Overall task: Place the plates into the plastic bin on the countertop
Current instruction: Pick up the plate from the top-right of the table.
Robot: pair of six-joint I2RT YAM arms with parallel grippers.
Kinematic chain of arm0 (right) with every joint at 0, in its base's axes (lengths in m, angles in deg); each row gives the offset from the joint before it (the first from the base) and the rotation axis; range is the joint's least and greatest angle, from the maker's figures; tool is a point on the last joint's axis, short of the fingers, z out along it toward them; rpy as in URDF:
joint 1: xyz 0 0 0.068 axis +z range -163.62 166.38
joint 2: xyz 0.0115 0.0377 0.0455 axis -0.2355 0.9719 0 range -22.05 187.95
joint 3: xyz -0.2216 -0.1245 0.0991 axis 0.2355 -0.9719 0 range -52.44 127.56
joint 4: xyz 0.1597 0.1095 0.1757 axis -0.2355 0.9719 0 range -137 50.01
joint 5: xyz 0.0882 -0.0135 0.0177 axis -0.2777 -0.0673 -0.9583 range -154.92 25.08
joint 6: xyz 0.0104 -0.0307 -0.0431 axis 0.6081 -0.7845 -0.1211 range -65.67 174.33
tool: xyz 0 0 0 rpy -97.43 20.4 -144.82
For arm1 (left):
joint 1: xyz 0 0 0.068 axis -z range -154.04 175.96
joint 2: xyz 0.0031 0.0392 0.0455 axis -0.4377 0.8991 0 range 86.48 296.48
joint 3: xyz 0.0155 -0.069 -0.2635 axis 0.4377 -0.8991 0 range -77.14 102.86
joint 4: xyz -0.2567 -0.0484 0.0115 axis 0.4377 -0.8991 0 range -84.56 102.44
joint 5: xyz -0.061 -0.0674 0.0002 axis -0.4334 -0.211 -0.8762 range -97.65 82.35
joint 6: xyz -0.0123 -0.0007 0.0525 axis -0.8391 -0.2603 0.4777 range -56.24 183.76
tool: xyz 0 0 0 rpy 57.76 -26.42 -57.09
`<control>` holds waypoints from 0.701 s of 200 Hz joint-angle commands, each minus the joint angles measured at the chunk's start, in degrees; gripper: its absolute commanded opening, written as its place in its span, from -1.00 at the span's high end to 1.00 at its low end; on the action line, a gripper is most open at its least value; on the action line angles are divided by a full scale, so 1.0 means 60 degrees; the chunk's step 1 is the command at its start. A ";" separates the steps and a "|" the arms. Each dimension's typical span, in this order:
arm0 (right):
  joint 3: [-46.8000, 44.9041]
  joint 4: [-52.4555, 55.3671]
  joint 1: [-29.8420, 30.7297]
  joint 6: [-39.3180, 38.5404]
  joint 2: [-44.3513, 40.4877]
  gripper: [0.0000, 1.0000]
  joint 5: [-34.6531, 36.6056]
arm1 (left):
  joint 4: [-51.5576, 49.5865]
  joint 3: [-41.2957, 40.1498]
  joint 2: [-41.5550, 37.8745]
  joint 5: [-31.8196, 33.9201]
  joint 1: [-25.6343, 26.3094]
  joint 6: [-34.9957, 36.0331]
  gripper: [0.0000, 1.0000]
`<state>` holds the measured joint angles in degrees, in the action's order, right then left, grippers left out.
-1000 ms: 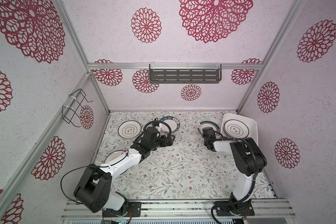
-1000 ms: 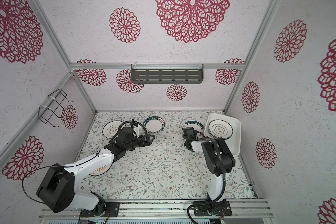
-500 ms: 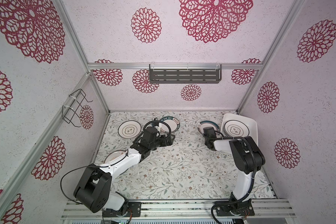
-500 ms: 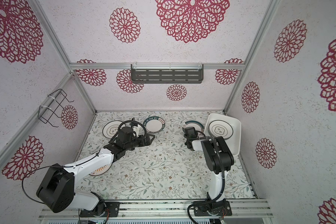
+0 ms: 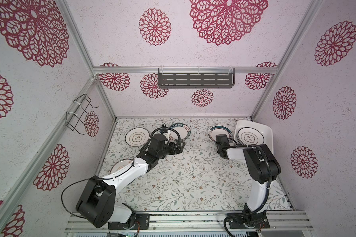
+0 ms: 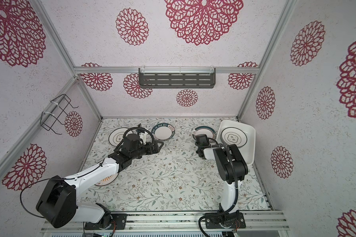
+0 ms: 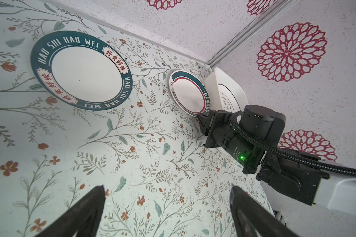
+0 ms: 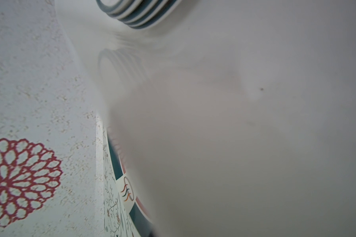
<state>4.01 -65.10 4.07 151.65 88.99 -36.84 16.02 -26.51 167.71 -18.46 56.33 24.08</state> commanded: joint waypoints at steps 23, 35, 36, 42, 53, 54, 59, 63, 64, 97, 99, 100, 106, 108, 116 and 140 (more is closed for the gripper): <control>0.0109 0.0666 0.0053 -0.0477 -0.0135 1.00 -0.0333 | 0.0048 -0.0232 -0.0394 0.0127 -0.0077 0.0021 -0.94; 0.0239 0.0796 0.0110 -0.0793 -0.0257 1.00 -0.0314 | 0.0051 -0.0264 -0.0427 0.0120 -0.0081 0.0030 -0.94; 0.0257 0.0801 0.0112 -0.0816 -0.0264 1.00 -0.0314 | 0.0050 -0.0265 -0.0428 0.0118 -0.0081 0.0026 -0.94; 0.0350 0.0855 0.0147 -0.0991 -0.0335 1.00 -0.0314 | 0.0049 -0.0290 -0.0442 0.0115 -0.0080 0.0024 -0.94; 0.0495 0.1009 0.0219 -0.1289 -0.0487 1.00 -0.0258 | 0.0063 -0.0322 -0.0490 0.0106 -0.0080 0.0027 -0.94; 0.0510 0.1017 0.0224 -0.1320 -0.0496 1.00 -0.0250 | 0.0071 -0.0330 -0.0488 0.0104 -0.0080 0.0025 -0.94; 0.0569 0.1104 0.0264 -0.1444 -0.0565 1.00 -0.0204 | 0.0081 -0.0352 -0.0501 0.0102 -0.0074 0.0033 -0.94; 0.0606 0.1144 0.0293 -0.1523 -0.0633 1.00 -0.0173 | 0.0089 -0.0364 -0.0514 0.0102 -0.0081 0.0030 -0.94; 0.0609 0.1158 0.0291 -0.1532 -0.0649 1.00 -0.0170 | 0.0091 -0.0365 -0.0522 0.0102 -0.0081 0.0026 -0.94; 0.0700 0.1216 0.0449 -0.1970 -0.1081 1.00 -0.0172 | 0.0134 -0.0462 -0.0649 0.0088 -0.0081 0.0034 -0.94; 0.0711 0.1209 0.0460 -0.1978 -0.1114 1.00 -0.0187 | 0.0136 -0.0468 -0.0656 0.0099 -0.0081 0.0025 -0.94; 0.0705 0.1205 0.0462 -0.1987 -0.1124 1.00 -0.0192 | 0.0137 -0.0469 -0.0659 0.0100 -0.0074 0.0031 -0.94; 0.0700 0.1170 0.0478 -0.2062 -0.1186 1.00 -0.0232 | 0.0137 -0.0481 -0.0676 0.0091 -0.0081 0.0029 -0.94; 0.0700 0.1161 0.0486 -0.2086 -0.1209 1.00 -0.0246 | 0.0137 -0.0484 -0.0688 0.0096 -0.0081 0.0035 -0.94; 0.0700 0.1145 0.0519 -0.2162 -0.1285 1.00 -0.0285 | 0.0126 -0.0488 -0.0706 0.0081 -0.0081 0.0048 -0.94; 0.0743 0.1177 0.0567 -0.2411 -0.1529 1.00 -0.0415 | 0.0137 -0.0514 -0.0750 0.0047 -0.0081 0.0037 -0.94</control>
<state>6.52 -57.93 7.30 140.17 84.34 -39.73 16.02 -29.14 164.72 -18.07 56.28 24.08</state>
